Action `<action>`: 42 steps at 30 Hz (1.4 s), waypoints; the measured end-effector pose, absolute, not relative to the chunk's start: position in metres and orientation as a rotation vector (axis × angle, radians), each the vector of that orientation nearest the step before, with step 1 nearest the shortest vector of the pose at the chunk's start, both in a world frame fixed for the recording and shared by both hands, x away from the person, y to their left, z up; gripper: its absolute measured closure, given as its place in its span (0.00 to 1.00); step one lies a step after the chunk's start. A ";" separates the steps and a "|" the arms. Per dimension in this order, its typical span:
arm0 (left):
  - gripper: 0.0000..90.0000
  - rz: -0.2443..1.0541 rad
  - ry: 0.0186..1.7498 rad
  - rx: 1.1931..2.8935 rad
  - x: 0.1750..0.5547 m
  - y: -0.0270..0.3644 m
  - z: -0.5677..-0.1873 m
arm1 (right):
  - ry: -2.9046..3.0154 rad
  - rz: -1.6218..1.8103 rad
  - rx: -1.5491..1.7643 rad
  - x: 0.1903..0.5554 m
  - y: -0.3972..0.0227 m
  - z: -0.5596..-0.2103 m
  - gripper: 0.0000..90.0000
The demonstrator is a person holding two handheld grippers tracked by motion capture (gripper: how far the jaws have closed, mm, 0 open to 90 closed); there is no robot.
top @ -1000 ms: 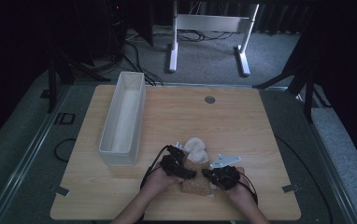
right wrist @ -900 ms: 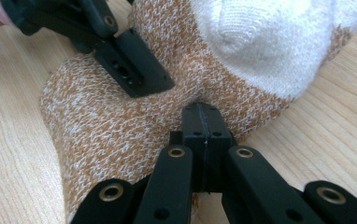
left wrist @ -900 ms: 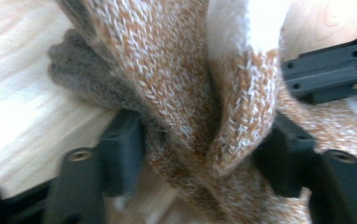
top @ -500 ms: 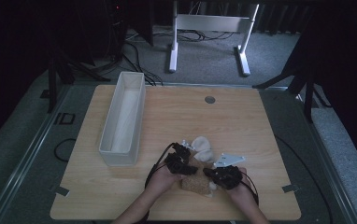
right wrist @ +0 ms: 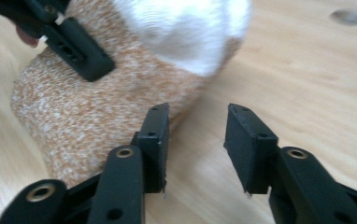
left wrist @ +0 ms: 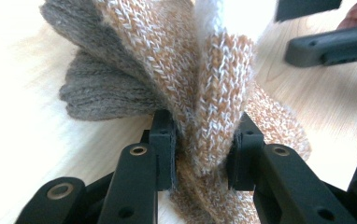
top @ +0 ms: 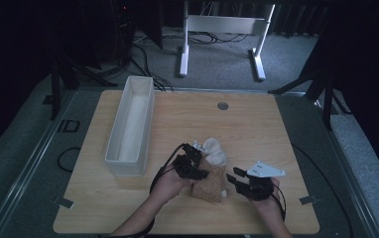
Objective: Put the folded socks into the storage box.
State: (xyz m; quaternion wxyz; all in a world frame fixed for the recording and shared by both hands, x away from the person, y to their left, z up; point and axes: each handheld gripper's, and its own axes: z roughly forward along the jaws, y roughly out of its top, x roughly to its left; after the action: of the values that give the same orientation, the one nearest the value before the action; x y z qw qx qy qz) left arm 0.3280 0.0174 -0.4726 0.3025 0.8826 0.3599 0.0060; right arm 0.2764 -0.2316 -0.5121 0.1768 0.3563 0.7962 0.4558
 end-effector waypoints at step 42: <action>0.77 0.288 1.002 2.676 0.361 0.077 -0.363 | 2.054 1.326 0.990 0.274 -0.254 -0.535 0.15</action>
State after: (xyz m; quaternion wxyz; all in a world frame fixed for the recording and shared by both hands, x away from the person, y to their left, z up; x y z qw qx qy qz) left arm 0.3612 0.0766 -0.3630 0.1345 0.9233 0.3458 0.0993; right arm 0.2742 -0.2539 -0.5347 0.2493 0.3635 0.7541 0.4869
